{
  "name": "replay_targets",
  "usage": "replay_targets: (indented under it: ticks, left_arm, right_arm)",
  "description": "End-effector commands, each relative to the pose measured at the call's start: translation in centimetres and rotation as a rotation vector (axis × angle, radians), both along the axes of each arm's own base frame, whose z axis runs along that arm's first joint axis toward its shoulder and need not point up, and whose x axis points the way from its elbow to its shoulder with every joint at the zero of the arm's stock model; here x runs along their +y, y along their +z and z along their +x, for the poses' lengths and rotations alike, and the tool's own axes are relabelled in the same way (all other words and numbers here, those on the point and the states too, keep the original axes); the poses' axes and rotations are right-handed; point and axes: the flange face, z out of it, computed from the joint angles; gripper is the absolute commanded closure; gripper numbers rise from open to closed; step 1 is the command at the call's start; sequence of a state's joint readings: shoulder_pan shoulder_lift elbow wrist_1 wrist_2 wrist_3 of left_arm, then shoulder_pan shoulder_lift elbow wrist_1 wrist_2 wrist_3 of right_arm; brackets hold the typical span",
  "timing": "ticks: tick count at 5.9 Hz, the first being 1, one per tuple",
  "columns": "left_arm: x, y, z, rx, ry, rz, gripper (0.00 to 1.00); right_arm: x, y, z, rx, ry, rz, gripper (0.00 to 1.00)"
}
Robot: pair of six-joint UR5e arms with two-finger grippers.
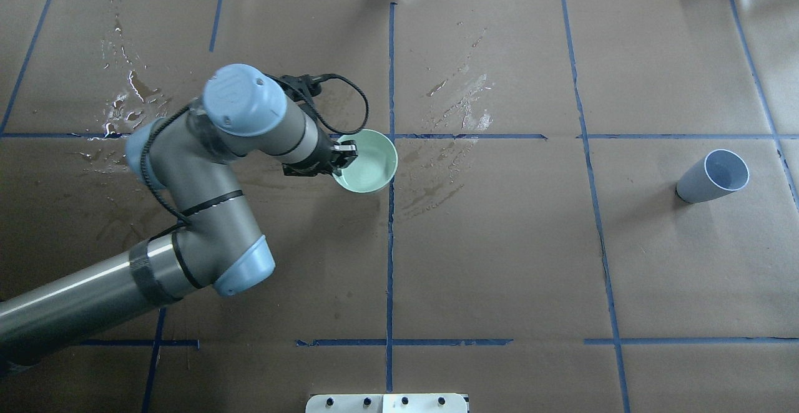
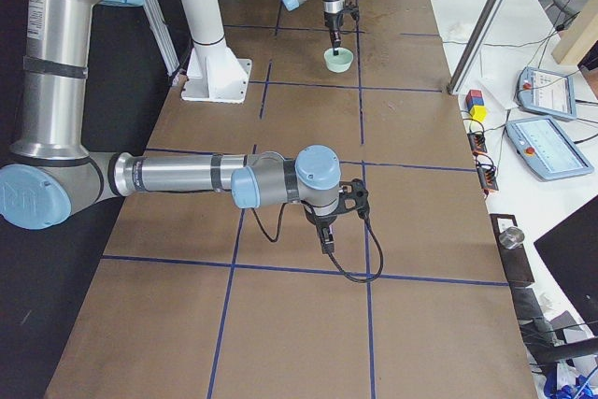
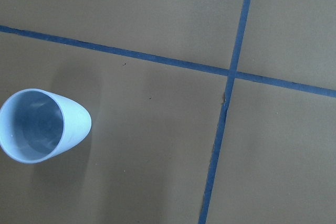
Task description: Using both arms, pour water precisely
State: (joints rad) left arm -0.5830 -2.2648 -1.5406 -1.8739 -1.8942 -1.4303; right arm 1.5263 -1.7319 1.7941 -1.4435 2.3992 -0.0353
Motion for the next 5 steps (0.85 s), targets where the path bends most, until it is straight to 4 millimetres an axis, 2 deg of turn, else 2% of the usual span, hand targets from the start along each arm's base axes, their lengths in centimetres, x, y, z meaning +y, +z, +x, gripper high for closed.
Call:
replay_targets:
  ticks: [1, 2, 3, 4, 5]
  left_arm:
    - [1.25, -0.45, 4.87, -0.033, 0.019, 0.004, 0.94]
    - [1.73, -0.23, 5.40, -0.038, 0.027, 0.002, 0.91]
    - [1.66, 0.24, 5.70, -0.047, 0.028, 0.000, 0.75]
    - [1.68, 0.08, 5.68, -0.046, 0.030, 0.005, 0.40]
    - [1.28, -0.24, 5.00, -0.049, 0.034, 0.025, 0.00]
  right_arm:
    - [0.01, 0.06, 0.00, 0.000, 0.000, -0.002, 0.00]
    - [0.00, 0.04, 0.00, 0.000, 0.000, -0.001, 0.00]
    - [0.00, -0.03, 0.00, 0.000, 0.000, 0.001, 0.00]
    - [0.00, -0.03, 0.00, 0.000, 0.001, 0.000, 0.00]
    - [-0.08, -0.19, 0.00, 0.000, 0.000, 0.005, 0.00]
